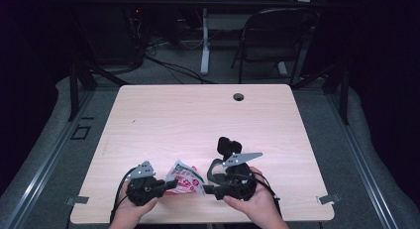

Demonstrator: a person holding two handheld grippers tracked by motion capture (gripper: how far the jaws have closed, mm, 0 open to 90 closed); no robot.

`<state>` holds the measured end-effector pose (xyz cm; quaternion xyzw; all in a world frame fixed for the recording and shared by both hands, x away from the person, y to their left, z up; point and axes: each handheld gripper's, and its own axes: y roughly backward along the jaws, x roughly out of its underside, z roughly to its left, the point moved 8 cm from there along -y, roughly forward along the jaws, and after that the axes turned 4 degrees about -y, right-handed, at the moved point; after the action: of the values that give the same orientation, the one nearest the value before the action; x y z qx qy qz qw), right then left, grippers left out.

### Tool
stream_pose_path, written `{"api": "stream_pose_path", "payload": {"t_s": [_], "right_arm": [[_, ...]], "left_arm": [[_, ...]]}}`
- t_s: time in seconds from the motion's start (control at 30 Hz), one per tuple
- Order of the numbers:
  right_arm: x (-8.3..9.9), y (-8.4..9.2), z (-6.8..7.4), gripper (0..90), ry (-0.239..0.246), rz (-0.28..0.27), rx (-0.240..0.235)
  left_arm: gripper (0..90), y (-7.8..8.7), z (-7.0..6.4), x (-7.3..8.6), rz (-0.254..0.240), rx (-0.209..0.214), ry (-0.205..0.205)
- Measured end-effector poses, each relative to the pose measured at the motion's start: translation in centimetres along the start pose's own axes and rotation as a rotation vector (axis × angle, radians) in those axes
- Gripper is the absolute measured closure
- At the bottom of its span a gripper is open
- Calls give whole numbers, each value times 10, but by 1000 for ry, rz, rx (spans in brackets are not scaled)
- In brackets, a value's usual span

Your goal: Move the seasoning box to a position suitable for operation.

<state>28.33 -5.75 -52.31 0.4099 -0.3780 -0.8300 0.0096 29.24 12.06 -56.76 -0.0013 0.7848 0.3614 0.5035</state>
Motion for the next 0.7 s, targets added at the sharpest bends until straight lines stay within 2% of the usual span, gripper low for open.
{"api": "stream_pose_path", "payload": {"t_s": [0.1, 0.23, 0.37, 0.7], "right_arm": [[-1, -5, 7, 468, 2, -1, -23], [-2, -13, 9, 476, 1, 10, -17], [-2, -22, 5, 499, 2, 33, 2], [2, -39, -3, 570, -19, 77, 6]], "left_arm": [[900, -1, -1, 1, 3, 1, 0], [900, -1, -2, 1, 2, 5, -1], [900, -2, -3, 1, 5, 9, -2], [900, -3, -5, 3, 13, 14, -5]]}}
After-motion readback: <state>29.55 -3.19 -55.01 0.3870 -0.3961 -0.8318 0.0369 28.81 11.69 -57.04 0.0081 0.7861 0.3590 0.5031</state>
